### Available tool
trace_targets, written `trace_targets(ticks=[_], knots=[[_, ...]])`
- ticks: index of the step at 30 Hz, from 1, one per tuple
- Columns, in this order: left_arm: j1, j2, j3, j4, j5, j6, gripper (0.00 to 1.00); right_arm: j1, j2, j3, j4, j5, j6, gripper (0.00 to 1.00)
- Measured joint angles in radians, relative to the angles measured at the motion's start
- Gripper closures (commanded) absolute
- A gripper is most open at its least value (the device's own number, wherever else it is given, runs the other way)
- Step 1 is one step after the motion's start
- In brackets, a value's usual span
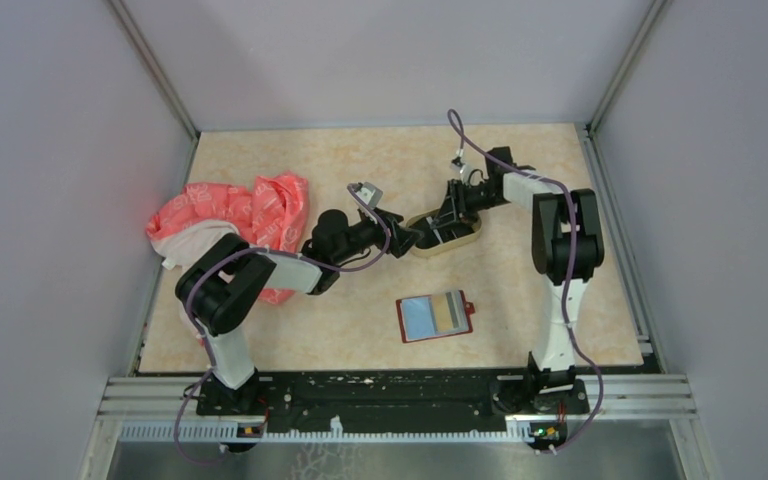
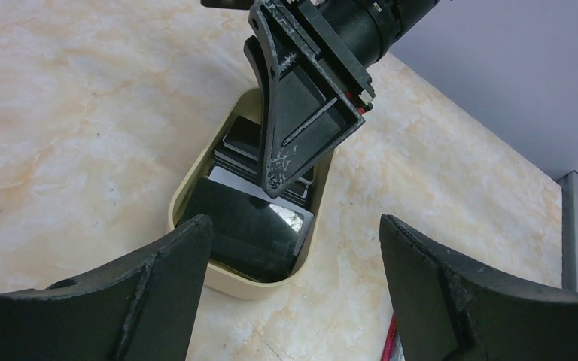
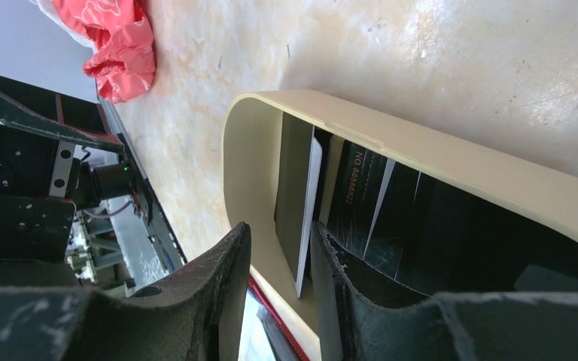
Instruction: Put the credit cards into the card holder
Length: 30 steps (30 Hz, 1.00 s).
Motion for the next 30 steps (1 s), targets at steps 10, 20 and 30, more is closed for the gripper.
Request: trace_targets(ticks=[10, 20, 30], knots=[[0.0, 0.0, 0.0, 0.0, 0.0, -0.001, 0.13, 0.036, 0.011, -0.003, 0.029, -0.023, 0.029, 0.65], [0.0, 0.0, 0.0, 0.0, 0.0, -0.002, 0.13, 0.061, 0.022, -0.023, 0.074, -0.046, 0.068, 0.65], [0.0, 0.0, 0.0, 0.0, 0.0, -0.002, 0.13, 0.095, 0.023, -0.023, 0.073, 0.014, 0.068, 0.65]])
